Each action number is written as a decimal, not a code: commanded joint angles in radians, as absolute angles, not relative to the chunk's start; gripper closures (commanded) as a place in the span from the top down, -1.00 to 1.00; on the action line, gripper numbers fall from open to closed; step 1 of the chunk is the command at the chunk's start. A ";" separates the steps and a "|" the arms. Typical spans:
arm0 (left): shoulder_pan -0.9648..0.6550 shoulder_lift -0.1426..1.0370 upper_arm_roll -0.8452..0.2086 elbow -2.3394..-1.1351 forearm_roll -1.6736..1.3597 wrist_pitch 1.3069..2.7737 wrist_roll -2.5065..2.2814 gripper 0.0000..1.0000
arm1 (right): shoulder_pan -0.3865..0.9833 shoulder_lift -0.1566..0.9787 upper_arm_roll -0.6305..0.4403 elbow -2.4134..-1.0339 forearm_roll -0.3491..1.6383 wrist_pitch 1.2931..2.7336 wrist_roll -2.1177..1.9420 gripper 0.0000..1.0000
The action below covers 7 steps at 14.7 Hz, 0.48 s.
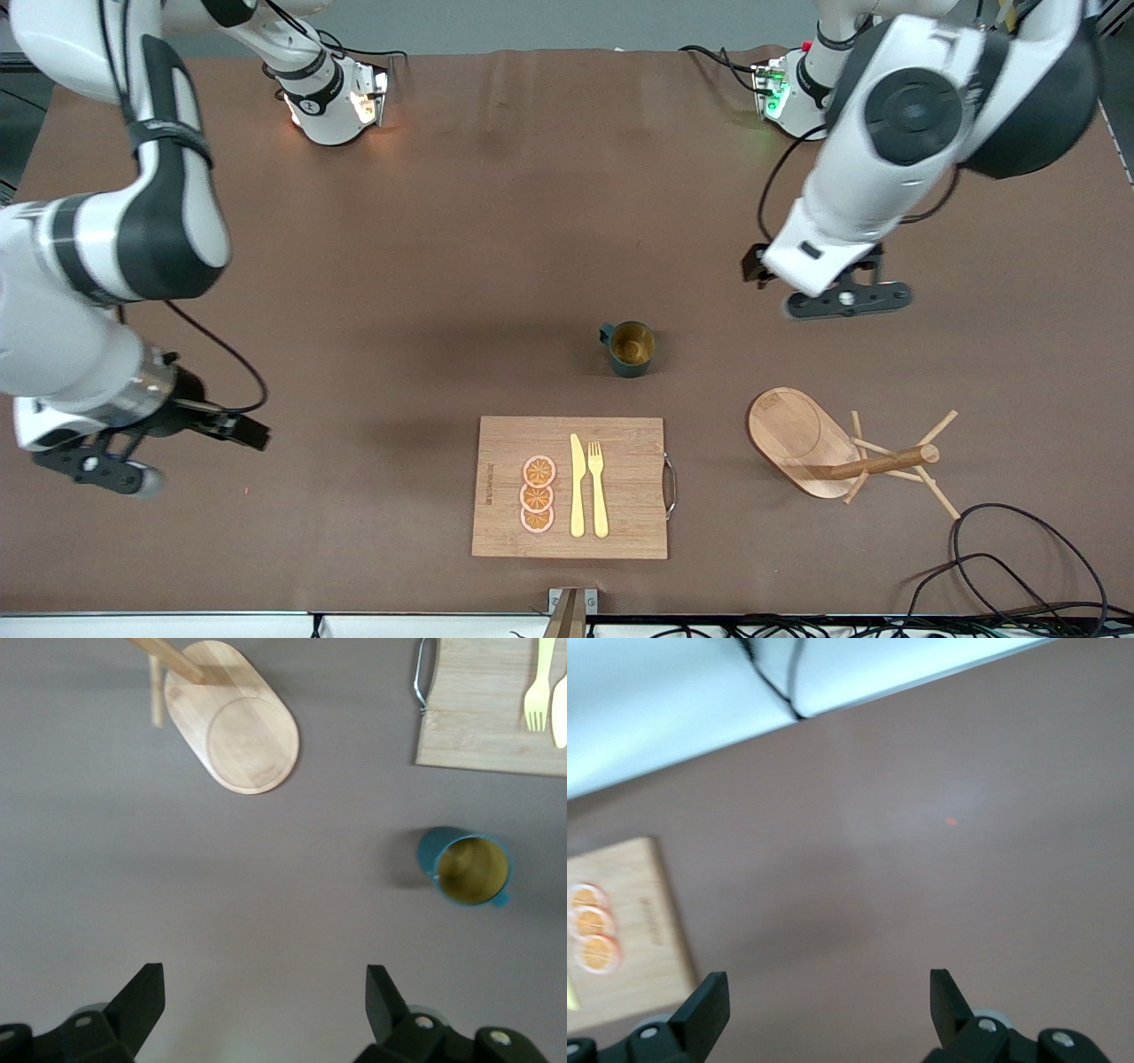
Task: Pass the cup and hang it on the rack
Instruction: 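Withdraw the right gripper while the left gripper reaches the mug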
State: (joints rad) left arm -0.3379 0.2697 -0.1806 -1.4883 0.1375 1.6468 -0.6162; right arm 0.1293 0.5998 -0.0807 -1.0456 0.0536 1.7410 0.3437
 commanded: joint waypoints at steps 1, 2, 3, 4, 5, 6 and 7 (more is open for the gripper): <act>-0.414 0.336 -0.175 -1.468 0.167 1.704 -0.757 1.00 | 0.039 0.525 -0.055 -1.112 0.052 1.707 0.246 1.00; -0.448 0.363 -0.175 -1.467 0.184 1.736 -0.811 1.00 | 0.019 0.497 -0.055 -1.141 0.052 1.707 0.214 1.00; -0.478 0.389 -0.175 -1.466 0.211 1.762 -0.878 1.00 | 0.005 0.468 -0.055 -1.176 0.052 1.713 0.195 1.00; -0.506 0.418 -0.175 -1.466 0.239 1.785 -0.958 1.00 | -0.003 0.442 -0.055 -1.204 0.051 1.718 0.187 1.00; -0.540 0.449 -0.175 -1.465 0.267 1.808 -1.035 1.00 | -0.005 0.419 -0.057 -1.228 0.043 1.718 0.186 1.00; -0.575 0.480 -0.175 -1.456 0.291 1.828 -1.108 1.00 | -0.009 0.394 -0.058 -1.258 0.041 1.723 0.175 1.00; -0.607 0.512 -0.175 -1.442 0.313 1.833 -1.182 1.00 | -0.012 0.361 -0.058 -1.300 0.038 1.744 0.151 1.00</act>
